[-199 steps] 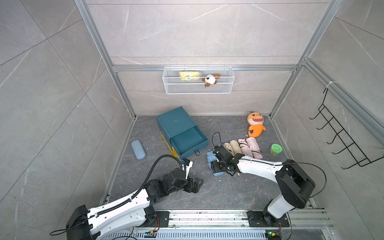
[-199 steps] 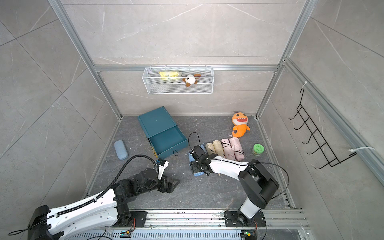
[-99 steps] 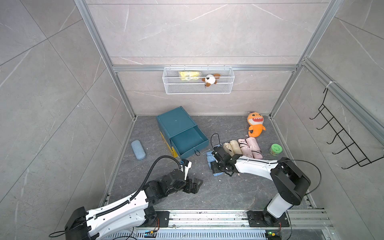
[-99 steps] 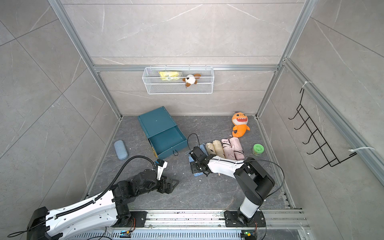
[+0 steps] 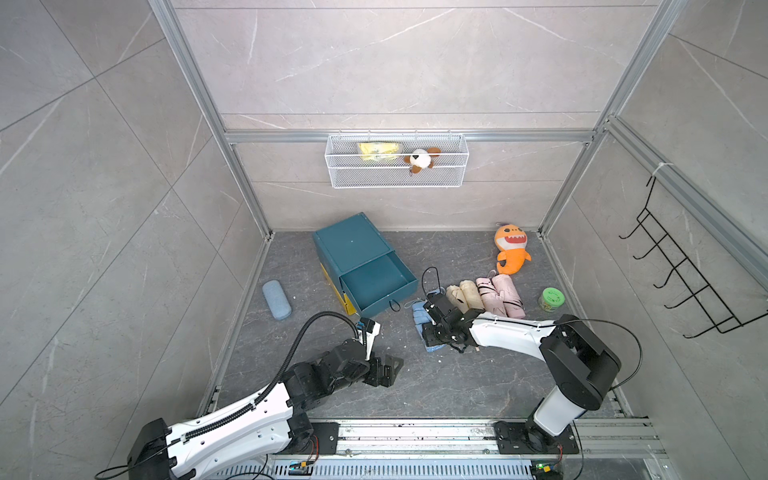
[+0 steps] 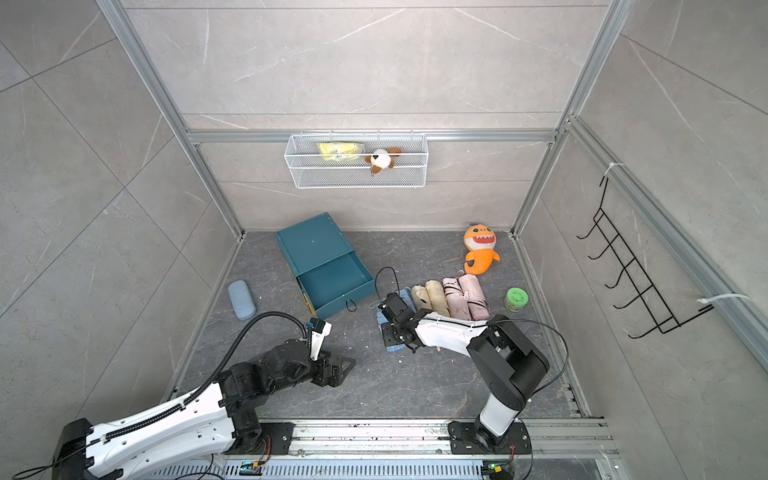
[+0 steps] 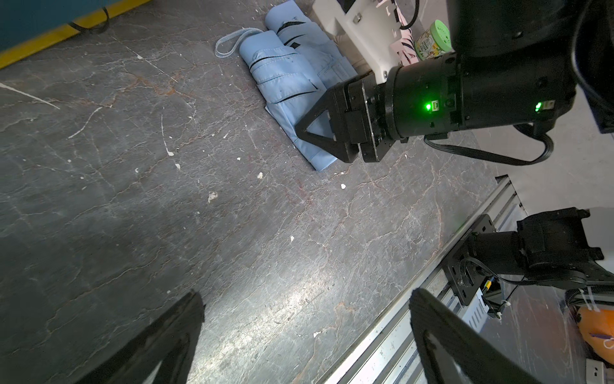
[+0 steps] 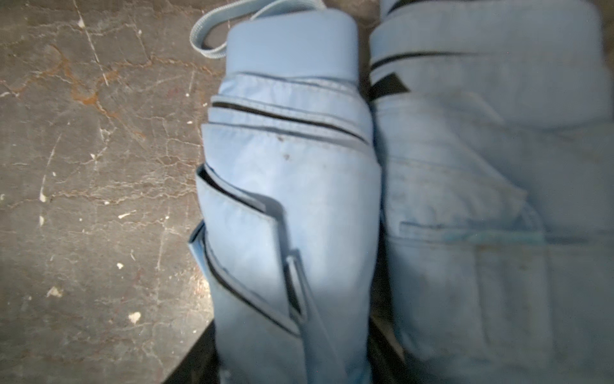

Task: Place the umbrella in the drawer by color
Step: Pick up the umbrella from the center of the board, then place the umbrella in the drawer.

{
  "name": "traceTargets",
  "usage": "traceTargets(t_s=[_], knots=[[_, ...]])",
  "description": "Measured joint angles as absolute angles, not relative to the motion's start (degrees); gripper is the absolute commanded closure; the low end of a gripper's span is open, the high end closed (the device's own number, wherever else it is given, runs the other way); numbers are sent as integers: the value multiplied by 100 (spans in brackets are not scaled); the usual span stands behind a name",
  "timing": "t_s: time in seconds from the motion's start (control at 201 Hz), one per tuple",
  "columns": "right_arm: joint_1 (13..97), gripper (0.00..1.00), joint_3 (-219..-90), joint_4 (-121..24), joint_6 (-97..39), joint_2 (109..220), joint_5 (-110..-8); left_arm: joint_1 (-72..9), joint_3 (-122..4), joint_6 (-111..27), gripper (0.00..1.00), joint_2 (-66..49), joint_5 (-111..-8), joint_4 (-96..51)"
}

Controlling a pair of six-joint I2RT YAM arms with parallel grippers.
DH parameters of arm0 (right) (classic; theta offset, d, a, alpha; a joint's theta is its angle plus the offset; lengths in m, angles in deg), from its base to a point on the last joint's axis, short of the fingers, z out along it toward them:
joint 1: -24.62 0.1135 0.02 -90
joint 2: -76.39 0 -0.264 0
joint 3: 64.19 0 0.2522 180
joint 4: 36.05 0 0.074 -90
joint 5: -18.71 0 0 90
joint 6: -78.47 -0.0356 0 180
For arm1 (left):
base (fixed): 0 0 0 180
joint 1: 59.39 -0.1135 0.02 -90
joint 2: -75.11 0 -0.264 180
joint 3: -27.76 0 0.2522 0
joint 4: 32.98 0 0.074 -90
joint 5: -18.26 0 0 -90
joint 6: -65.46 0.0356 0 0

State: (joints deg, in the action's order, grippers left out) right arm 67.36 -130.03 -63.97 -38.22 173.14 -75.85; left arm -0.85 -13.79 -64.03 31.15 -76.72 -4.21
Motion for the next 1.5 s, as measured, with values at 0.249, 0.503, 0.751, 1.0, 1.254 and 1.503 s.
traceTargets(t_s=[0.249,0.503,0.751,1.0,1.254,1.503], knots=[[6736,63,-12636,-6650,-3835,16691,-7467,-85,-1406,-6455,0,3207,-7790,-295],[6736,64,-12601,-7457,-3809,15520,-7557,-81,-1902,-6457,0,3196,-7906,75],[6736,65,-12874,-8311,-3626,14582,-7898,-81,-2990,-6324,0,2920,-8083,582],[6736,65,-13818,-8947,-3328,14119,-8219,-120,-4520,-5974,0,2260,-8201,1087],[6736,66,-14924,-8919,-3112,14176,-8022,-1366,-5340,-5806,0,1578,-6998,1058],[6893,66,-15792,-8302,-3097,14976,-7419,-2286,-5862,-5902,0,1065,-5879,724]])
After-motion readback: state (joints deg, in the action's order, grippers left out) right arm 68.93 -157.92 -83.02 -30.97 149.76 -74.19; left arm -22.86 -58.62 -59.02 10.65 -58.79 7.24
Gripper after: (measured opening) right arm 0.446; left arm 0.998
